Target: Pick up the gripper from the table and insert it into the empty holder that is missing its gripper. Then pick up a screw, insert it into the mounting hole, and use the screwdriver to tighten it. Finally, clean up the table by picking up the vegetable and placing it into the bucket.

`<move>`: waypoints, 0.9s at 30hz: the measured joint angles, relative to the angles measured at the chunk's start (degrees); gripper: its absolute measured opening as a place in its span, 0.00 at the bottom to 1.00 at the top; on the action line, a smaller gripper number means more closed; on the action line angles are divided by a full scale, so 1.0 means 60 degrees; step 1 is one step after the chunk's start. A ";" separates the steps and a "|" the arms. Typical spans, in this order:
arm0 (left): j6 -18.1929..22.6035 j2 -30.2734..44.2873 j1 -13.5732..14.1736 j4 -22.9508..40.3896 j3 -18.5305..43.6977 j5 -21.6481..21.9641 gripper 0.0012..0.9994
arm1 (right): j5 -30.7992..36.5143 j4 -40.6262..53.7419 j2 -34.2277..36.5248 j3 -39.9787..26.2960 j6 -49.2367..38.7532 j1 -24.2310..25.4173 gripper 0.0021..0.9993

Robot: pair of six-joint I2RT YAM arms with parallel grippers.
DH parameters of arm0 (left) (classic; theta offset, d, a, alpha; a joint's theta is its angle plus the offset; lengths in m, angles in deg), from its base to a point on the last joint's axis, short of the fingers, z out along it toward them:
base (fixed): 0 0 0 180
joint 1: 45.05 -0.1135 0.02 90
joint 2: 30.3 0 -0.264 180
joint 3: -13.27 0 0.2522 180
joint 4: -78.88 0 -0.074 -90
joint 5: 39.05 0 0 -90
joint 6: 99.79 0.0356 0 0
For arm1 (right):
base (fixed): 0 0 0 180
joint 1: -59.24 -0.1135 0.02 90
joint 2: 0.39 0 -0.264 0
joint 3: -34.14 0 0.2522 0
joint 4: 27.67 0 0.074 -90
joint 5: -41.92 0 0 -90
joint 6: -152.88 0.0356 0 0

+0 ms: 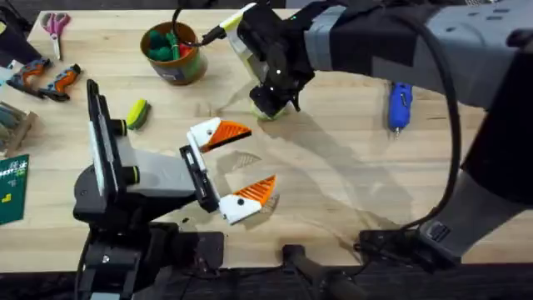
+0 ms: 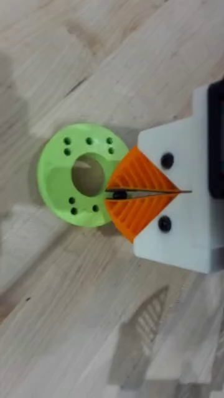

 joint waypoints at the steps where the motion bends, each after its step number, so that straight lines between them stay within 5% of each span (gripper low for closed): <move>1: 0.0000 0.0000 0.0000 -0.0003 0.0000 0.0000 0.99 | -0.0003 0.0062 -0.0078 0.0058 0.0000 0.0015 0.00; 11: 0.0000 0.0000 0.0000 0.0000 0.0000 0.0000 0.99 | -0.0036 0.0877 -0.1651 -0.0406 0.0000 0.0365 0.00; 20: 0.0000 0.0000 0.0000 0.0000 0.0000 0.0000 0.99 | -0.0327 0.3436 -0.1893 -0.2873 -0.0118 0.0220 0.00; 27: 0.0000 0.0000 0.0000 0.0000 0.0000 0.0000 0.99 | -0.0408 0.4909 -0.1943 -0.4780 -0.0389 -0.0646 0.00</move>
